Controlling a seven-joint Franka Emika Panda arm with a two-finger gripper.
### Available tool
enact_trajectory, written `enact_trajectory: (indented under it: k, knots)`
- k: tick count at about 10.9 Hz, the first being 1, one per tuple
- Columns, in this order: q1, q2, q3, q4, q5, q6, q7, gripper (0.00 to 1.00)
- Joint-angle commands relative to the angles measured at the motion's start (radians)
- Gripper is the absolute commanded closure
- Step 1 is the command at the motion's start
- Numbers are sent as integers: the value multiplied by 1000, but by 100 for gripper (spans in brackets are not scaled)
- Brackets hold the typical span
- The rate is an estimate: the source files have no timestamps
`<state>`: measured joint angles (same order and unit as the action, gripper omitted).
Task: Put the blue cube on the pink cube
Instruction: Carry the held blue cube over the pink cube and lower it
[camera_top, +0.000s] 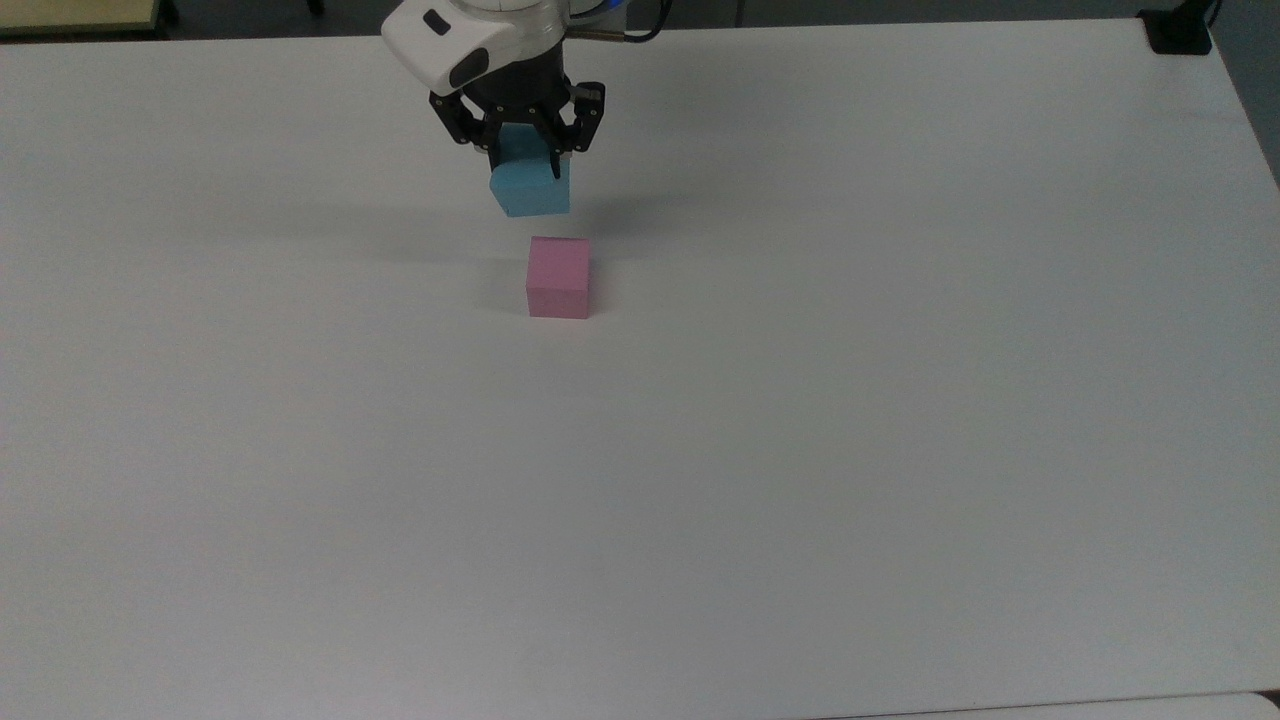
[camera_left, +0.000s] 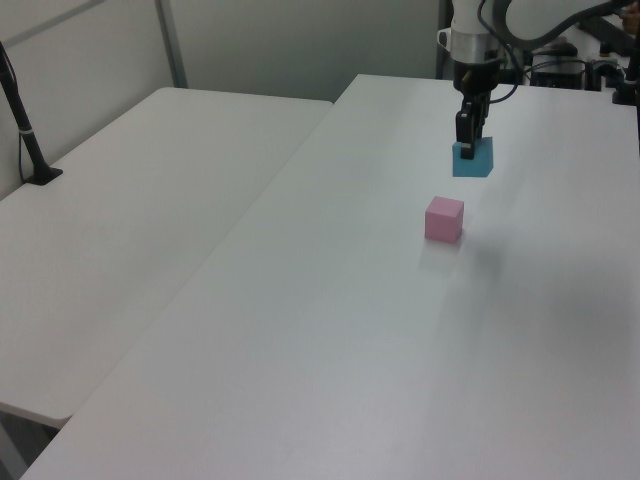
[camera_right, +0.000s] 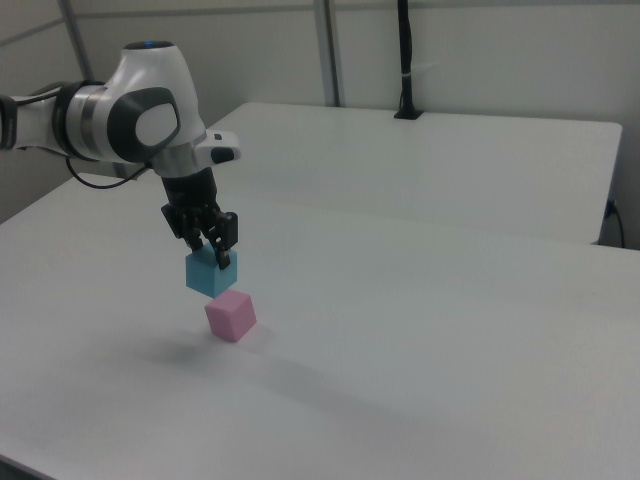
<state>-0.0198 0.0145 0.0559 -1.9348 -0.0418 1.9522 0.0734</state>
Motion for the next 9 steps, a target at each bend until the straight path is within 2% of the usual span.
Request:
enact_trajectory:
  k: [1,3,9]
  knots:
    - [34,16,-4,-26,-1,86,34,63]
    - [47,50,-4,-24,-15,128,40,63]
    - [74,125,-4,-19,-122,195,144,63]
